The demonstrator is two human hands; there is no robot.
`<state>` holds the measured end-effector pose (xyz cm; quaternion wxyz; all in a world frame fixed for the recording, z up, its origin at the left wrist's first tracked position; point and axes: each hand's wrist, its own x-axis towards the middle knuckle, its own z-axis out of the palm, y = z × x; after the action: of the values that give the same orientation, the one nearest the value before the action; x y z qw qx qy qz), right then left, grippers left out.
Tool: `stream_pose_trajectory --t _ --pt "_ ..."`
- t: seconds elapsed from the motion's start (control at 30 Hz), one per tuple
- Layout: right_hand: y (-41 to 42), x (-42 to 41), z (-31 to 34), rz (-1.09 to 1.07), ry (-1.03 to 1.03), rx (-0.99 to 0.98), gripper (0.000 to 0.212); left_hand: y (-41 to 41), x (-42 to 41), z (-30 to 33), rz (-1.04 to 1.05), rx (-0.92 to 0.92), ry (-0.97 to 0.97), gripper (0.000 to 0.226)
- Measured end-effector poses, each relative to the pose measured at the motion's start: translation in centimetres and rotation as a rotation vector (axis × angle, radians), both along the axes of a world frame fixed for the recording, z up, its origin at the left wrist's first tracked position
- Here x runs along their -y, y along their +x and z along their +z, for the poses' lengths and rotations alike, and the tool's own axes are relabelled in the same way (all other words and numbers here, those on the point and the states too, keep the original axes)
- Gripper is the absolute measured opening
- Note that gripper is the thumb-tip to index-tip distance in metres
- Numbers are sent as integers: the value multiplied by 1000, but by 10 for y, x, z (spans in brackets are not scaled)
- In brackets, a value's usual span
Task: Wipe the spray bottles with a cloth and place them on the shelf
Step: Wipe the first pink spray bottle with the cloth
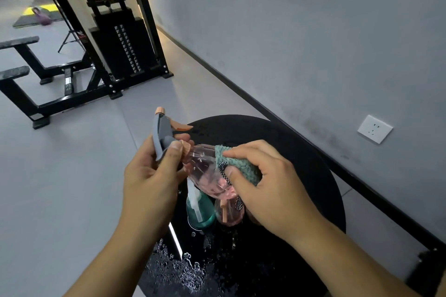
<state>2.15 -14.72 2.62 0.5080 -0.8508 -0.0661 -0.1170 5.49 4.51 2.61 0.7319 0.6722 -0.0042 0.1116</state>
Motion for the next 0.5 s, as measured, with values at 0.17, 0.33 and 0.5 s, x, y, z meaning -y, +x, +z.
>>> stream_pose_trajectory --t 0.17,0.33,0.5 --pt "2 2 -2 -25 73 -76 19 4 -7 2 47 -15 -45 29" --pt "5 1 -3 -43 174 -72 19 3 -5 3 61 -40 -65 16" --pt "5 -1 -4 -55 260 -34 21 -2 9 8 13 -107 -128 23"
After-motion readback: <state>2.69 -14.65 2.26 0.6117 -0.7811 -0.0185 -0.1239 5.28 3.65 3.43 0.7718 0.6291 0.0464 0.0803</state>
